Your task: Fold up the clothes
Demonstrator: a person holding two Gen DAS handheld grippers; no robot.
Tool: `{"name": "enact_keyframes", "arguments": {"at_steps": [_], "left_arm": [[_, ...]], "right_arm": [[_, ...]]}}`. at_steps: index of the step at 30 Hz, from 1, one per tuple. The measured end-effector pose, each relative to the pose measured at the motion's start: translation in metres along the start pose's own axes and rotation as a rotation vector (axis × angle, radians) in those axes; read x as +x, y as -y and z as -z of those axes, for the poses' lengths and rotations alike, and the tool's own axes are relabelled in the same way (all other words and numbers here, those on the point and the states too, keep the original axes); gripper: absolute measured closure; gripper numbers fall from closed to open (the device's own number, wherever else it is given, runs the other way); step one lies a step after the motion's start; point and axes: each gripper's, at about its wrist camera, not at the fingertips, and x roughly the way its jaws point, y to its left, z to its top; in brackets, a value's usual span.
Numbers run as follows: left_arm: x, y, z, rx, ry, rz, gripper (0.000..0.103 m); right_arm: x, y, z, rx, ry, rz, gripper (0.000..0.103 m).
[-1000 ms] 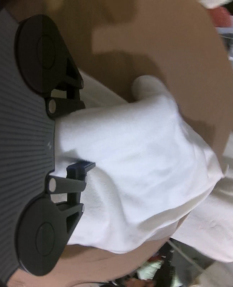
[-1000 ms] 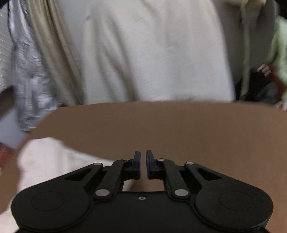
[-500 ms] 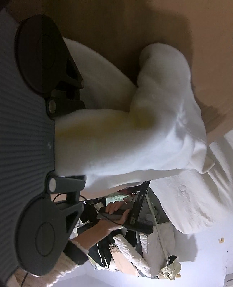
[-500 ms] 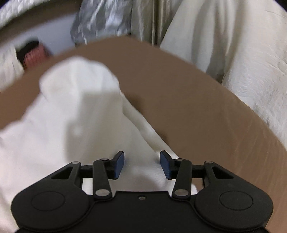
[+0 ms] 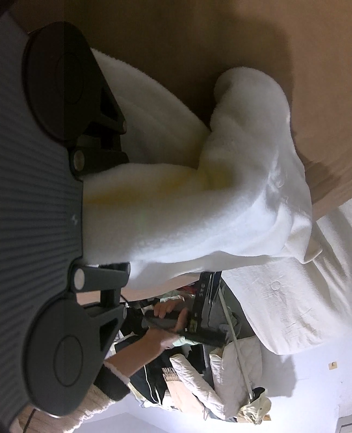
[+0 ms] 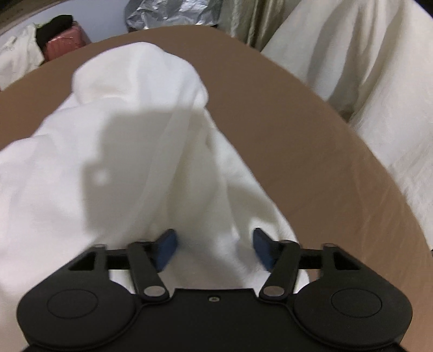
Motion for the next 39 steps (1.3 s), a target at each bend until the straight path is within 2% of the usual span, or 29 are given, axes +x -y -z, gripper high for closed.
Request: {"name": "enact_keyframes", "arguments": {"at_steps": [2, 3, 4, 5, 7, 10, 13, 16, 18, 19, 20, 22, 24, 25, 28, 29, 30, 32, 35, 37, 38, 39], "left_arm": [[0.000, -0.002, -0.001, -0.005, -0.002, 0.001, 0.070], [0.001, -0.002, -0.001, -0.007, -0.002, 0.001, 0.070], [0.002, -0.003, -0.002, -0.008, -0.002, 0.001, 0.070], [0.002, -0.003, -0.002, -0.007, -0.002, -0.002, 0.070], [0.004, -0.002, -0.002, -0.001, -0.003, -0.008, 0.070], [0.000, 0.003, -0.001, 0.019, 0.005, -0.022, 0.070], [-0.008, 0.020, 0.003, 0.093, 0.030, -0.035, 0.070], [-0.020, 0.039, 0.007, 0.176, 0.055, 0.027, 0.069], [-0.023, 0.043, 0.011, 0.197, 0.057, 0.072, 0.069], [-0.024, 0.043, 0.012, 0.199, 0.054, 0.084, 0.069], [-0.021, 0.041, 0.011, 0.191, 0.042, 0.075, 0.069], [-0.004, 0.034, 0.012, 0.174, -0.028, -0.063, 0.069], [0.013, 0.026, 0.016, 0.169, -0.090, -0.202, 0.062], [0.017, 0.021, 0.017, 0.148, -0.095, -0.215, 0.062], [0.012, 0.018, 0.011, 0.097, -0.068, -0.156, 0.062], [0.012, 0.019, 0.010, 0.110, -0.059, -0.149, 0.065], [0.013, 0.021, 0.011, 0.127, -0.054, -0.142, 0.076], [0.011, 0.028, 0.015, 0.160, -0.042, -0.118, 0.082], [-0.005, 0.042, 0.020, 0.184, 0.017, -0.035, 0.084], [-0.018, 0.038, 0.019, 0.122, 0.039, 0.053, 0.084], [-0.020, 0.034, 0.018, 0.089, 0.037, 0.065, 0.083], [-0.016, 0.029, 0.017, 0.069, 0.019, 0.018, 0.083]], "right_arm": [[0.012, 0.004, 0.004, 0.095, -0.006, -0.017, 0.024], [0.015, 0.005, 0.007, 0.152, 0.001, -0.037, 0.027], [0.015, 0.001, 0.010, 0.170, 0.013, -0.058, 0.047], [0.010, -0.008, 0.011, 0.164, 0.029, -0.050, 0.062], [-0.003, -0.031, 0.016, 0.158, 0.063, 0.015, 0.078], [-0.029, -0.068, 0.029, 0.151, 0.139, 0.128, 0.086], [-0.064, -0.072, 0.036, 0.201, 0.247, 0.198, 0.087], [-0.102, -0.041, 0.040, 0.343, 0.323, 0.157, 0.088], [-0.114, -0.023, 0.048, 0.395, 0.347, 0.138, 0.088], [-0.117, -0.016, 0.059, 0.432, 0.355, 0.139, 0.087], [-0.114, -0.003, 0.074, 0.467, 0.343, 0.090, 0.087], [-0.095, 0.032, 0.098, 0.528, 0.278, -0.077, 0.086], [-0.071, 0.059, 0.122, 0.622, 0.212, -0.149, 0.083], [-0.062, 0.068, 0.132, 0.662, 0.193, -0.185, 0.083], [-0.053, 0.067, 0.140, 0.668, 0.218, -0.214, 0.081], [-0.050, 0.067, 0.135, 0.657, 0.226, -0.221, 0.079], [-0.048, 0.067, 0.128, 0.650, 0.235, -0.228, 0.078], [-0.053, 0.071, 0.117, 0.667, 0.294, -0.223, 0.081], [-0.078, 0.075, 0.108, 0.727, 0.414, -0.210, 0.087], [-0.099, 0.071, 0.116, 0.728, 0.483, -0.177, 0.087], [-0.105, 0.071, 0.121, 0.729, 0.494, -0.152, 0.088], [-0.104, 0.071, 0.126, 0.712, 0.472, -0.106, 0.088]]}}
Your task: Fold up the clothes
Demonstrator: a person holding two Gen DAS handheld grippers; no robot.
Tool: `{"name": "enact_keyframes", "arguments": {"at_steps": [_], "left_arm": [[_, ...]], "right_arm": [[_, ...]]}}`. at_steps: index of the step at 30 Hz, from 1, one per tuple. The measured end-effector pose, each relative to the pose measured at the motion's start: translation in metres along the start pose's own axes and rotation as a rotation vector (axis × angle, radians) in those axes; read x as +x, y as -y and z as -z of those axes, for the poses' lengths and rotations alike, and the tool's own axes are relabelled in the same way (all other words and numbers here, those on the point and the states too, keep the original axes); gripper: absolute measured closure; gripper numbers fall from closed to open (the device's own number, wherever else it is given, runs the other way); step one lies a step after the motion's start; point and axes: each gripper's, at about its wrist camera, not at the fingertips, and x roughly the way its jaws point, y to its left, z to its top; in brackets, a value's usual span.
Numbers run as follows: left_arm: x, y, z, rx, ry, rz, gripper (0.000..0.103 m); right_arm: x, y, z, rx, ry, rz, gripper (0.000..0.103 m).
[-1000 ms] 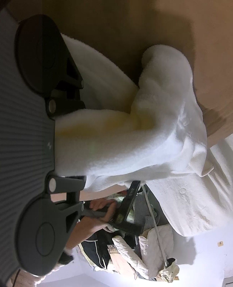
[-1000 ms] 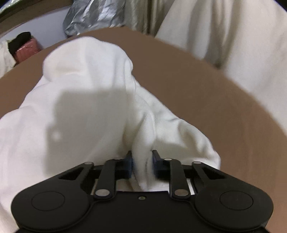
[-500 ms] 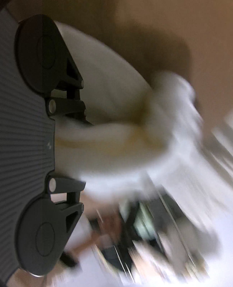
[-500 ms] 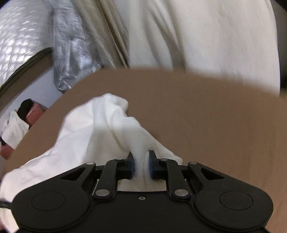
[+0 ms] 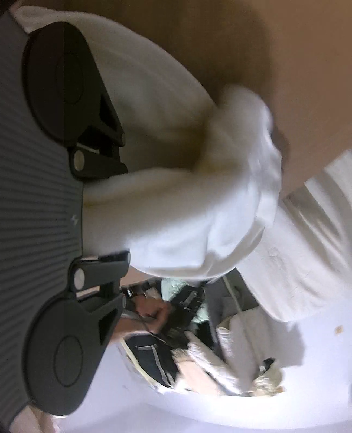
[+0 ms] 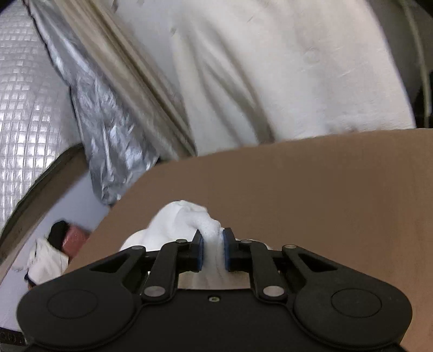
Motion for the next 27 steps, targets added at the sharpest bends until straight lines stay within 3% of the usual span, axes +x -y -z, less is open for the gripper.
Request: {"name": "enact_keyframes", "arguments": {"at_steps": [1, 3, 4, 5, 6, 9, 13, 16, 20, 25, 27], "left_arm": [[0.008, -0.004, 0.001, -0.004, -0.038, -0.092, 0.082], [0.026, -0.011, 0.006, 0.002, -0.102, -0.249, 0.080], [0.028, -0.011, 0.007, 0.000, -0.103, -0.262, 0.080], [0.027, -0.010, 0.005, -0.003, -0.097, -0.255, 0.080], [0.025, -0.008, 0.004, -0.006, -0.092, -0.249, 0.080], [0.027, -0.011, 0.004, -0.026, -0.094, -0.240, 0.079], [0.030, -0.008, 0.005, -0.014, -0.094, -0.269, 0.077], [0.031, -0.002, 0.001, 0.009, -0.091, -0.324, 0.067], [0.022, 0.009, 0.000, -0.009, -0.052, -0.386, 0.067], [-0.017, 0.054, 0.005, 0.079, 0.121, -0.526, 0.065], [-0.041, 0.066, 0.019, 0.122, 0.189, -0.555, 0.062]], "right_arm": [[0.005, 0.007, 0.005, -0.024, -0.032, 0.076, 0.088], [0.023, 0.024, 0.017, -0.067, -0.098, 0.282, 0.101], [0.031, 0.030, 0.023, -0.103, -0.110, 0.416, 0.098], [0.034, 0.037, 0.028, -0.107, -0.114, 0.471, 0.098], [0.030, 0.046, 0.031, -0.054, -0.101, 0.438, 0.098], [0.002, 0.054, 0.042, 0.162, -0.019, 0.228, 0.092], [-0.032, 0.033, 0.075, 0.223, 0.003, 0.048, 0.066], [-0.049, 0.011, 0.110, 0.224, -0.046, -0.054, 0.063], [-0.072, -0.028, 0.173, 0.136, -0.170, -0.138, 0.063], [-0.122, -0.086, 0.243, -0.137, -0.257, -0.210, 0.062], [-0.141, -0.106, 0.270, -0.243, -0.280, -0.231, 0.055]]}}
